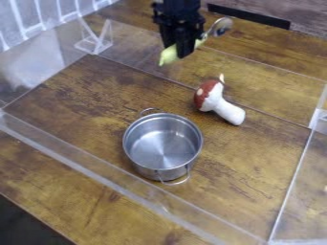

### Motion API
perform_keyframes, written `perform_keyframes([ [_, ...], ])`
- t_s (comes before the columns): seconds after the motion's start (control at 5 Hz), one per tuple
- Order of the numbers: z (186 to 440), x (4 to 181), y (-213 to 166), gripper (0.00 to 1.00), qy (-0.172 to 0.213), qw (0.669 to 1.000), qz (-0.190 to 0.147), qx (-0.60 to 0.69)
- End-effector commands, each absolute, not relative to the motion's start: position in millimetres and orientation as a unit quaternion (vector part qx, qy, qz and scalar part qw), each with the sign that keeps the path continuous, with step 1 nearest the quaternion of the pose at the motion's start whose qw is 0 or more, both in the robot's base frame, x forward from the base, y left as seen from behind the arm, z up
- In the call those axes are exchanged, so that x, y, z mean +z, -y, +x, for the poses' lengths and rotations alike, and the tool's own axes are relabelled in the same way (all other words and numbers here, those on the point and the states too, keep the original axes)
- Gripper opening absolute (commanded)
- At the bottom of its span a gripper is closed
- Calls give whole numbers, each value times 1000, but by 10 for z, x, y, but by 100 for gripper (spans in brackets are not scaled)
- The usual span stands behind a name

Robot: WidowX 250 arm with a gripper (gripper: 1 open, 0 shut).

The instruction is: Move the green spoon to the right

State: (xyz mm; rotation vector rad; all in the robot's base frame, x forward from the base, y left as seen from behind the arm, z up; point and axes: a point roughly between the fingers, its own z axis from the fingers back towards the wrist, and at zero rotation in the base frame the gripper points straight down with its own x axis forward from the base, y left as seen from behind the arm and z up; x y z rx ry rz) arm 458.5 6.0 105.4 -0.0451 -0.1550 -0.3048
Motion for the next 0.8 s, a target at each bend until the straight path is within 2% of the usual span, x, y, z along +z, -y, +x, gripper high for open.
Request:
perform_keyframes([
  [0.0,4616,1785,326,0,159,970,-19,-184],
  [0.6,4598,1708,949,0,148,958,-54,-239],
])
